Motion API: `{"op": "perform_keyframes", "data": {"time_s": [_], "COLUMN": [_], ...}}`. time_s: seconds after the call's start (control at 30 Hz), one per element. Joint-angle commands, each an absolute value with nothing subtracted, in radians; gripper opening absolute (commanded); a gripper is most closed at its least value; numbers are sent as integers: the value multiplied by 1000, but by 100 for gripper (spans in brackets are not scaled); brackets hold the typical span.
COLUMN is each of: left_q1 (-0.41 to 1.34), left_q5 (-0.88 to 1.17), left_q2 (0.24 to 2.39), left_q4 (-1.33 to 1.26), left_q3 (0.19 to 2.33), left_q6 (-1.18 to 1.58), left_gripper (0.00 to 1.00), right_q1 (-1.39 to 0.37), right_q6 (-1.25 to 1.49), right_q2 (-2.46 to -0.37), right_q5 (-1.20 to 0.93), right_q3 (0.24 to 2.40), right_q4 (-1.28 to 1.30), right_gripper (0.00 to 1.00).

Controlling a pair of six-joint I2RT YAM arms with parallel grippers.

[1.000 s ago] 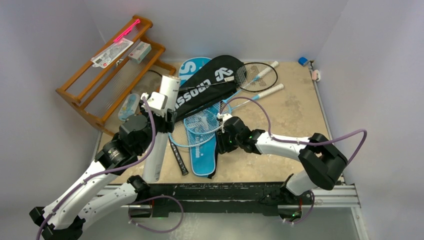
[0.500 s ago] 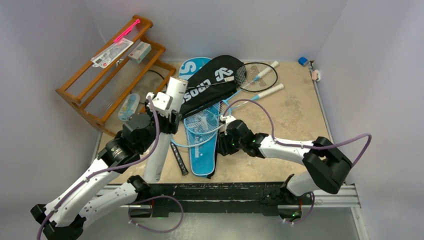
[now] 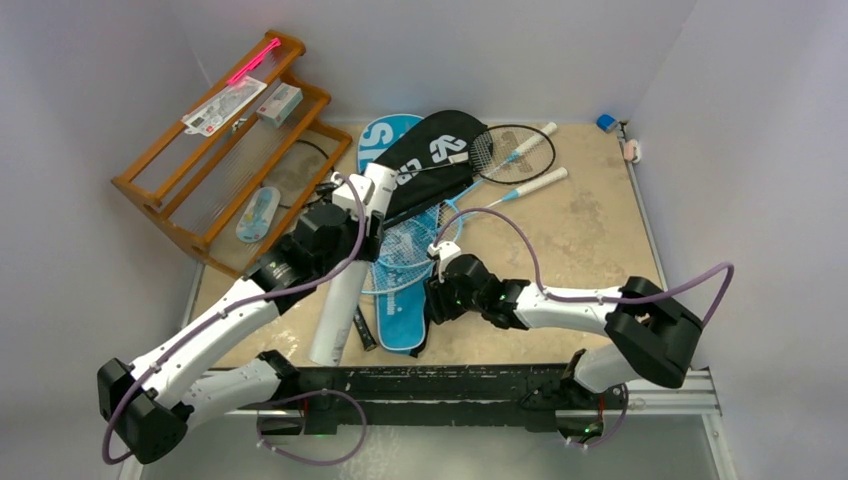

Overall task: Pack up the badminton gear
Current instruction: Move the shuttlecock to the center of the board.

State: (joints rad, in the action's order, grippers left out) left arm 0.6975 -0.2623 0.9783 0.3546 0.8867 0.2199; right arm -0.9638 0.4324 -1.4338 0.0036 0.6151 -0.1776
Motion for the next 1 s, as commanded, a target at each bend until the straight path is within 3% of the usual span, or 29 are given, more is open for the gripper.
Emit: {"op": "perform_keyframes", "data": {"time_s": [0.0,0.27,0.63,0.83,0.97], "left_q1": [605,535,533,533,527], "left_q5": [-134,-38,-5,22,31], "left_q2": [1017,1032,1097,1126,1119], "left_q4": [292,203,110,57,36], "left_q3": [853,715,609,562,533], "left_q6": [315,412,488,512,516], "left_gripper": [61,60,59,59,59], "right_q1": [-985,-1002,-1064,-1138,-1147], "right_q6": [406,346,244,225,275], "right_q2": [-1441,-1534,-1602,-1734,-1795], "right_q5": [73,173,201,350,482], "right_q3": [650,643,560,624,640], "right_q4": [-283,-454,-701,-716,-753], "right_gripper": [54,55,65,73,73]}}
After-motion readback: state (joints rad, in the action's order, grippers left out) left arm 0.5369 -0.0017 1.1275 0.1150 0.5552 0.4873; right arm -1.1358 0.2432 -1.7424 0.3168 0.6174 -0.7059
